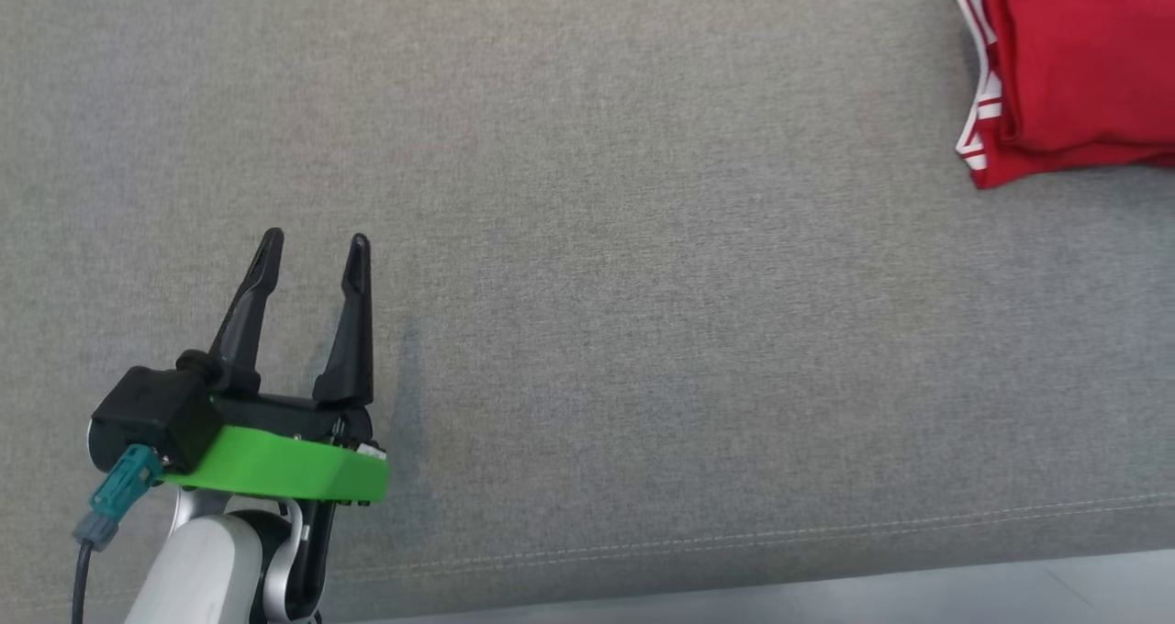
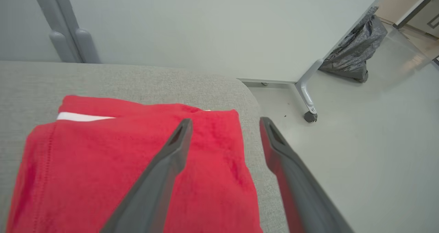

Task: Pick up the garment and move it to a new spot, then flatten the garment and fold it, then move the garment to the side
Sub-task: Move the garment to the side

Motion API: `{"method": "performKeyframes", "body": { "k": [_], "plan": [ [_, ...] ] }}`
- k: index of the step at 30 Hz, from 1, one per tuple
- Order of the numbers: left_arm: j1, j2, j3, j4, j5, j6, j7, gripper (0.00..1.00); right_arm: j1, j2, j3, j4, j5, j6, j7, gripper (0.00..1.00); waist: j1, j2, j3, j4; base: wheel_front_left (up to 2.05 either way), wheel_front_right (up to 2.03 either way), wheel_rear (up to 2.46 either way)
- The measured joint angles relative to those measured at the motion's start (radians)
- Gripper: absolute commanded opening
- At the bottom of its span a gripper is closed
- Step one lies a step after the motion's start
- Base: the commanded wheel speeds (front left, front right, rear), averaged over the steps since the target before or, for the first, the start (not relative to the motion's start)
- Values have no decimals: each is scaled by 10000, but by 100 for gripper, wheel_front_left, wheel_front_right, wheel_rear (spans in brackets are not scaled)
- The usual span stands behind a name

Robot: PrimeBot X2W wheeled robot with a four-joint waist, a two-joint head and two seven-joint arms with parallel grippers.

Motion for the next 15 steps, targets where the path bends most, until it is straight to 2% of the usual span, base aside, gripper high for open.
{"method": "performKeyframes", "body": {
  "k": [5, 11, 15],
  "plan": [
    [16, -4, 98, 318, 123, 115, -128, 100, -41, 897, 29, -560, 21, 219, -717, 100, 0, 0, -518, -298, 0, 0, 0],
    [269, -111, 313, 688, 178, 247, -211, 100, 243, 1409, -56, -963, 134, 456, -1647, 100, 0, 0, -1105, -606, 0, 0, 0],
    [505, -380, 328, 1018, 178, 332, -213, 100, 928, 1569, -368, -1195, 533, 454, -2410, 100, 0, 0, -1625, -803, 0, 0, 0]
  ]
}}
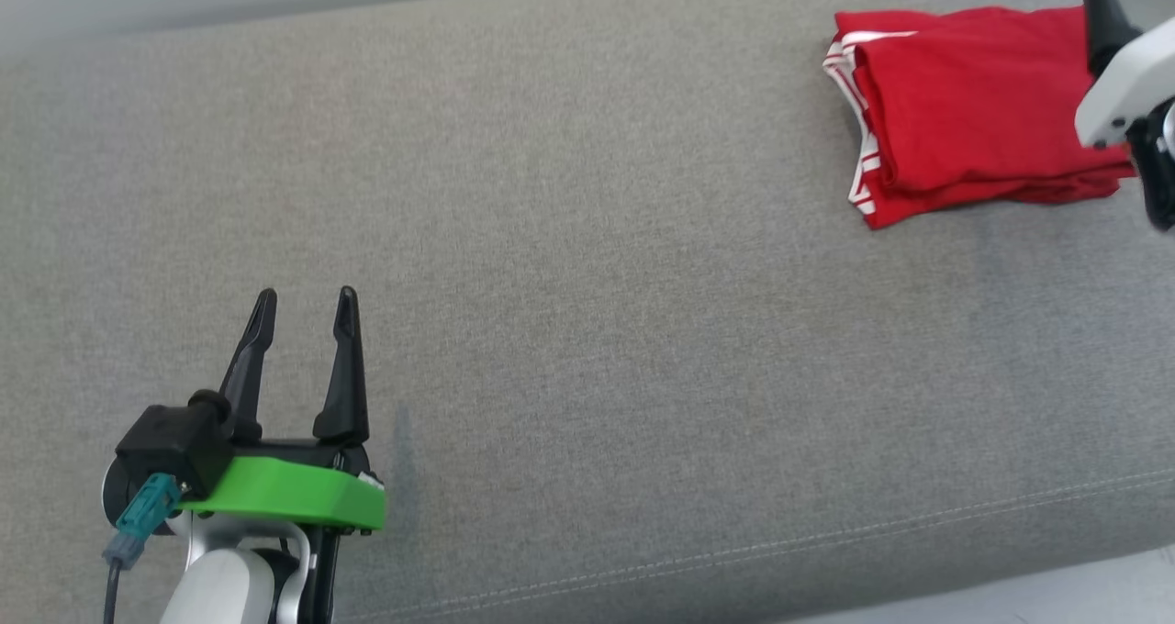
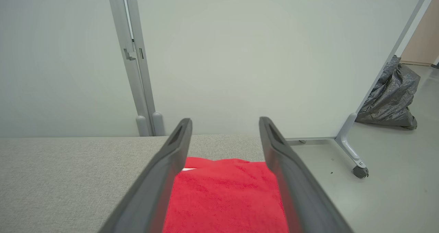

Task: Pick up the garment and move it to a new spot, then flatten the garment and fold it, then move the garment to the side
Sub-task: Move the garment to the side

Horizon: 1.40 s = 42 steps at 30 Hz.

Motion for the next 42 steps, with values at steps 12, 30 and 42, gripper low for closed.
{"method": "performKeyframes", "body": {
  "k": [12, 30, 42],
  "plan": [
    [748, -194, 278, 410, 109, 104, -58, 100, 1812, 560, -291, -1377, 199, -102, -13, 100, 0, 0, -1497, -277, 0, 0, 0],
    [1662, -487, 721, 786, 431, 222, -90, 100, 4793, 1313, -1584, -4966, -821, -805, -13, 100, 0, 0, -2526, -612, 0, 0, 0],
    [2123, -662, 1567, 970, 957, 222, -257, 100, 7099, 1904, -2107, -5925, -1515, -894, -13, 100, -1, 0, -2457, -619, 0, 0, 0]
  ]
}}
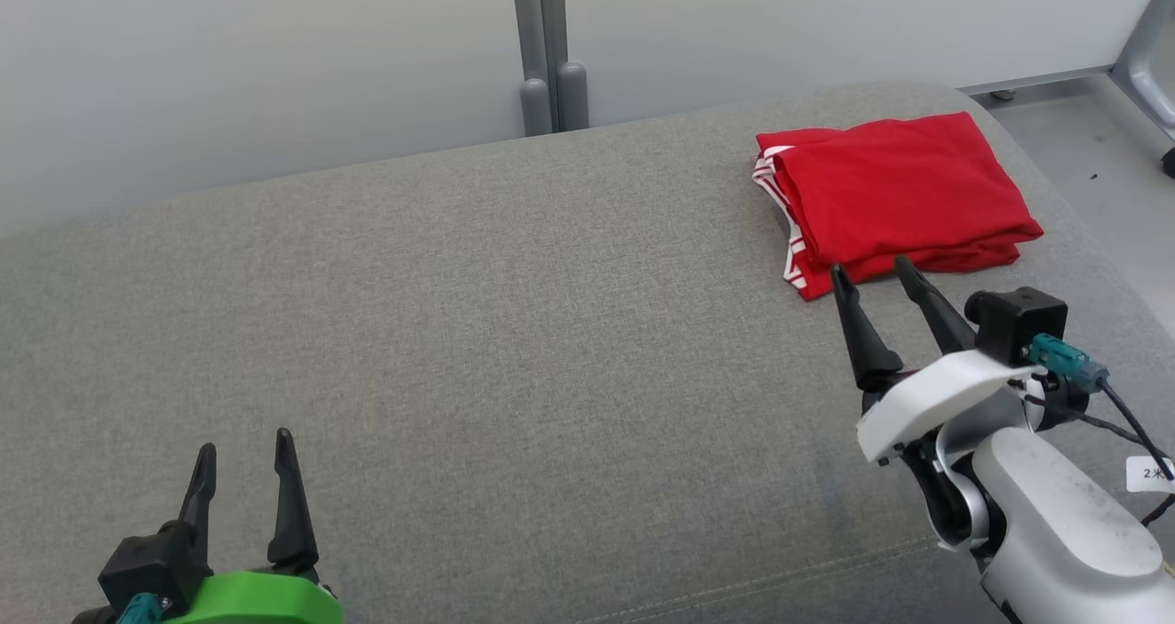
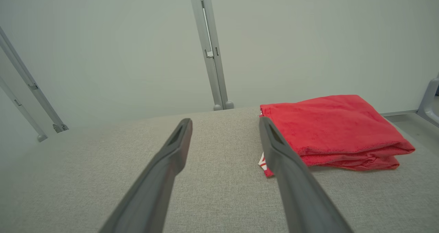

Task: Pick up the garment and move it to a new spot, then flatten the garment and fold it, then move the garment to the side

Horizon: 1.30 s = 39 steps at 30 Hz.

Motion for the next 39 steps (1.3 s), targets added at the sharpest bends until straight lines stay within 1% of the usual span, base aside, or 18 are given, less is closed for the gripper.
{"method": "performKeyframes", "body": {
  "k": [4, 8, 16, 20, 29, 39],
  "plan": [
    [1, -10, 107, 0, 165, 2, -17, 100, 473, 121, -73, -196, -424, 0, 0, 100, 0, 0, 18, 18, 0, 0, 0],
    [8, -25, 123, -4, 420, 2, -21, 100, 866, 416, -451, -330, -688, 0, 2, 100, 0, 0, 9, 30, 0, 0, 0],
    [268, -52, 192, 48, 439, 2, -92, 100, 1386, 844, -872, -591, -1292, 0, 0, 100, 0, 0, -46, 51, 0, 0, 0],
    [306, -59, 205, 69, 512, 2, -94, 100, 1581, 1032, -922, -715, -1490, 0, 2, 100, 0, 0, -81, 71, 0, 0, 0],
    [307, -69, 221, 67, 512, 2, -94, 100, 1773, 1287, -1099, -934, -1812, 0, 0, 100, 0, 0, -129, 132, 0, 0, 0],
    [310, -71, 140, 65, 512, 2, -104, 100, 2079, 1423, -1300, -989, -2094, 0, 0, 100, 0, 0, -177, 218, 0, 0, 0]
  ]
}}
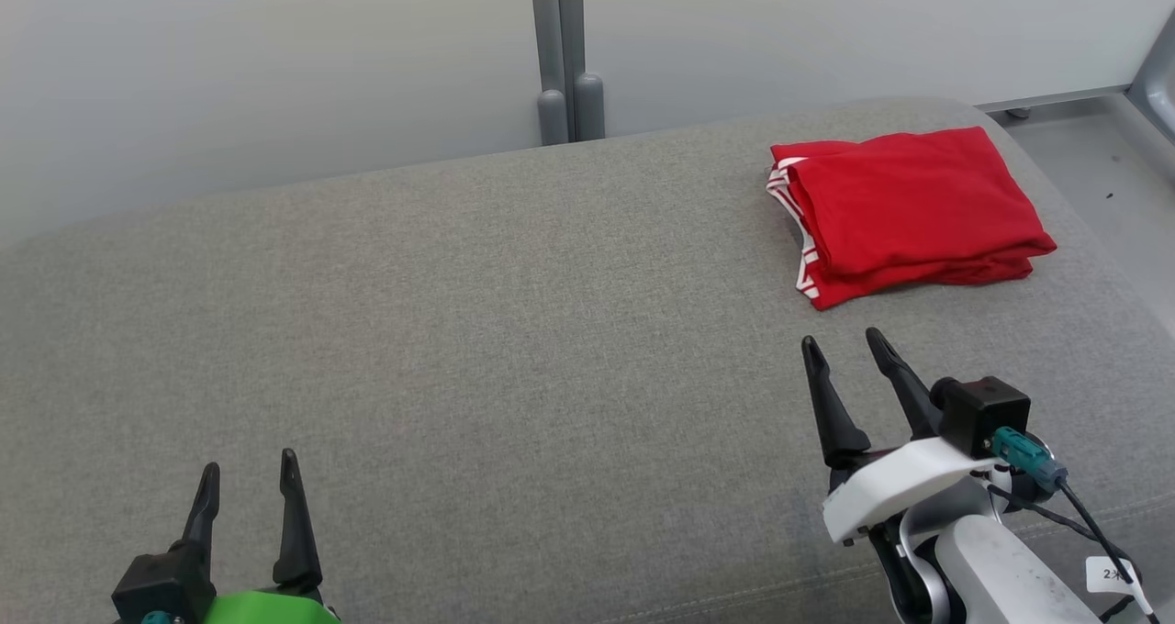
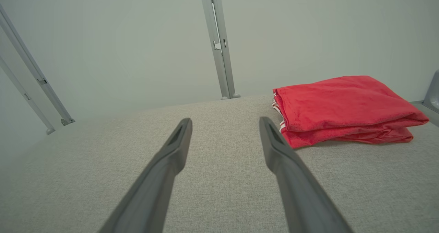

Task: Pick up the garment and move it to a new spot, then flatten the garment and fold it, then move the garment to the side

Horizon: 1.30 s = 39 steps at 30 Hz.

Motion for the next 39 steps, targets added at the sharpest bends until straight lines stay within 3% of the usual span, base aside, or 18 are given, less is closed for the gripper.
{"method": "performKeyframes", "body": {
  "k": [9, 10, 20, 39],
  "plan": [
    [9, -2, -182, 0, -19, 0, 0, 100, 154, 136, -92, -69, -102, 0, 0, 100, 0, 0, -18, 73, 0, 0, 0],
    [12, -2, -234, 2, -48, 0, 0, 0, 197, 144, -109, -79, -121, 0, 0, 0, 0, 0, -20, 83, 0, 0, 0],
    [121, -121, -368, 514, -382, -52, 75, 0, 808, 286, -163, 328, 211, 105, 36, 0, 0, 0, 1, 120, 0, 0, 0],
    [87, -121, -163, 581, -3304, -489, 633, 0, 805, 510, -1166, 228, 2819, 545, 681, 0, 0, 0, 121, 287, 0, 0, 0]
  ]
}}
